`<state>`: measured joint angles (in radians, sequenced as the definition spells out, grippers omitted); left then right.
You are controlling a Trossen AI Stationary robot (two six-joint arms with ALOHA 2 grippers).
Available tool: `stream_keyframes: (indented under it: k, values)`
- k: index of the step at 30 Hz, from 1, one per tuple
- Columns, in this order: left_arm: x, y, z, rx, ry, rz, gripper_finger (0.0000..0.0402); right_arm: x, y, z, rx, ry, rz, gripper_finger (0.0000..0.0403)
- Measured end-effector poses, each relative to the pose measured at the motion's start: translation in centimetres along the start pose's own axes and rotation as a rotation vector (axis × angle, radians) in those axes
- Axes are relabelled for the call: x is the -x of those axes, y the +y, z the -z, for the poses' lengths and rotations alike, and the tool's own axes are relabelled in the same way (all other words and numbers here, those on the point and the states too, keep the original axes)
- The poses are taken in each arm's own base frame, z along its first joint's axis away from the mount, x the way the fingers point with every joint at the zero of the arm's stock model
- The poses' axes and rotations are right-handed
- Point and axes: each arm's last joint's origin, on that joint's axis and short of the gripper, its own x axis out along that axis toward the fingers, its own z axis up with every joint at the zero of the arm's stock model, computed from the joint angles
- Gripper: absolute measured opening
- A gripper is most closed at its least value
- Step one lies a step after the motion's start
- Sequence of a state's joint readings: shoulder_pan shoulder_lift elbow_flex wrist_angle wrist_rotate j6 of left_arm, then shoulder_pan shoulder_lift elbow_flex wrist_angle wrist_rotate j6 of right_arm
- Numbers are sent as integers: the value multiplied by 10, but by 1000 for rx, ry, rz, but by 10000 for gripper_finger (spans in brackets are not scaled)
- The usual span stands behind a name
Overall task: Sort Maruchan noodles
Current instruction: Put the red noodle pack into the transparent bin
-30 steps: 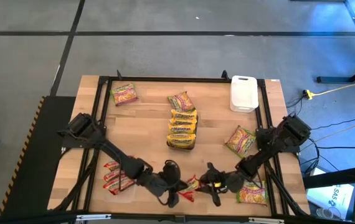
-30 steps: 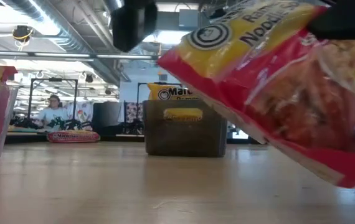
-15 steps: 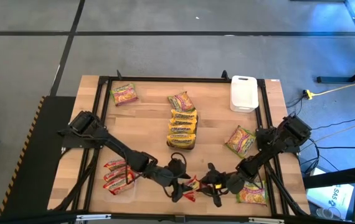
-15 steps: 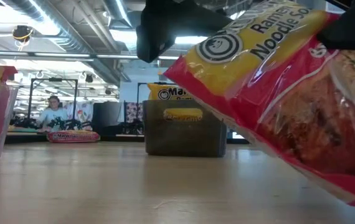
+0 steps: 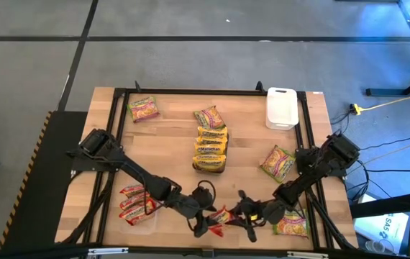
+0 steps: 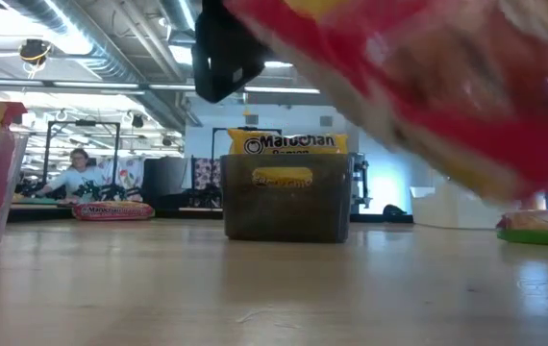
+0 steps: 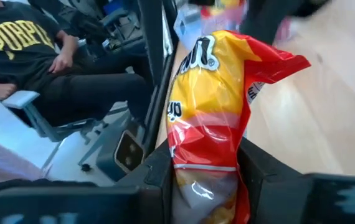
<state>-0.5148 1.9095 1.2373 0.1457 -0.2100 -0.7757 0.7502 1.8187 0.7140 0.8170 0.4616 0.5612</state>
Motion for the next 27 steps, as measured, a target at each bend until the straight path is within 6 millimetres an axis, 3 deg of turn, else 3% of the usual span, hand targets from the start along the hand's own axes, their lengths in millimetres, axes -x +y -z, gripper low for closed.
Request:
stream_keyframes:
  k: [5,13,21,27]
  values:
    - [0,-1,2,-3,17,16,255,-7,10,-15,112,-70,36,95]
    - [0,-1,2,26,35,31,248,-18,8,-28,148,-56,48,96]
    - [0,-2,3,32,78,67,157,-18,9,-28,128,-54,34,125]
    - [0,1,3,28,107,64,109,-19,7,-28,139,-44,20,183]
